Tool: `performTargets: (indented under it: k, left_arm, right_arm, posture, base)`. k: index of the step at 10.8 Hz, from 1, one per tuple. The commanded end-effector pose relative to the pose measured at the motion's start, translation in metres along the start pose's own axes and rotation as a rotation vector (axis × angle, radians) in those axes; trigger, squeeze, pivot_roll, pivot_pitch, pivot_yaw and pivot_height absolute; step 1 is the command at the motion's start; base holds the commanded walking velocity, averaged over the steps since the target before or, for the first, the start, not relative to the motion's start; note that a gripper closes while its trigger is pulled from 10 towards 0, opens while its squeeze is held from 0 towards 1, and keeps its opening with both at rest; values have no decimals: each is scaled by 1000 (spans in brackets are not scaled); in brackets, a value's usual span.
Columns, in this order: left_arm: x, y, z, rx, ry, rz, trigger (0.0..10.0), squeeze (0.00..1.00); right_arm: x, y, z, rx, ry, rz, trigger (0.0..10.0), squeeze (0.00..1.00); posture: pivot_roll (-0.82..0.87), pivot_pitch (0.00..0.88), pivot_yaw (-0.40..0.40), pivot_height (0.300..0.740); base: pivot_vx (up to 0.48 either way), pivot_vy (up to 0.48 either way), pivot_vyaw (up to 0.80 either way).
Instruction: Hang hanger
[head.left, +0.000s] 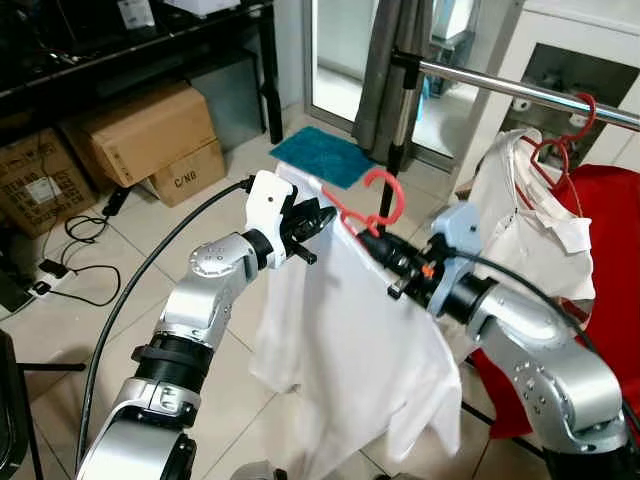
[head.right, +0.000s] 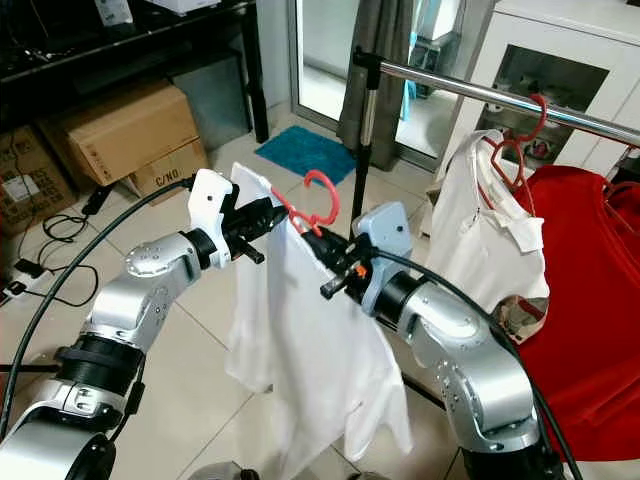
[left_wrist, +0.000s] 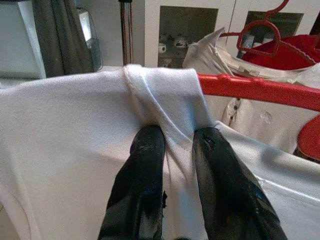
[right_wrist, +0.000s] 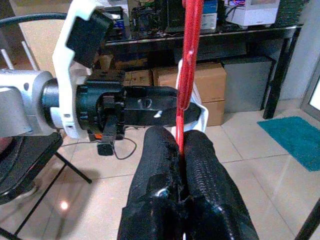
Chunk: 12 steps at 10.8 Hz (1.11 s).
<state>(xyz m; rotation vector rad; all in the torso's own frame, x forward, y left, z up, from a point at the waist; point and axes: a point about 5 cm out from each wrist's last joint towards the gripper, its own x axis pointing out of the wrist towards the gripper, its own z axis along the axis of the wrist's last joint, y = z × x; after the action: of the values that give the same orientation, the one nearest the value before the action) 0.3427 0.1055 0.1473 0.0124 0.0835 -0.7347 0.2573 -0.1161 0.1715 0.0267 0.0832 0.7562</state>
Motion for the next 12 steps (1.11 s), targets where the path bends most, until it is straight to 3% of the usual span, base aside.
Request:
performTargets:
  k: [1, 8, 10, 12]
  left_arm:
    - [2, 3, 5, 4, -9, 13, 0, 0]
    - [1, 5, 4, 13, -25, -6, 0, 0]
    - [-10, 5, 14, 47, -59, -5, 0, 0]
    - [-27, 9, 24, 76, -85, 25, 0, 0]
  right_arm:
    - [0, 7, 11, -18, -41, 44, 0, 0]
    - [-1, 7, 10, -19, -38, 47, 0, 0]
    - [-1, -18, 4, -38, 24, -161, 0, 0]
    - [-5, -25, -5, -74, 85, -173, 0, 0]
  posture:
    - [-39, 0, 56, 740]
    - [-39, 0, 54, 740]
    - [-33, 0, 51, 740]
    - [-21, 0, 45, 740]
  base:
    - [0, 0, 0]
    - [0, 0, 0]
    - [0, 0, 0]
    - [0, 0, 0]
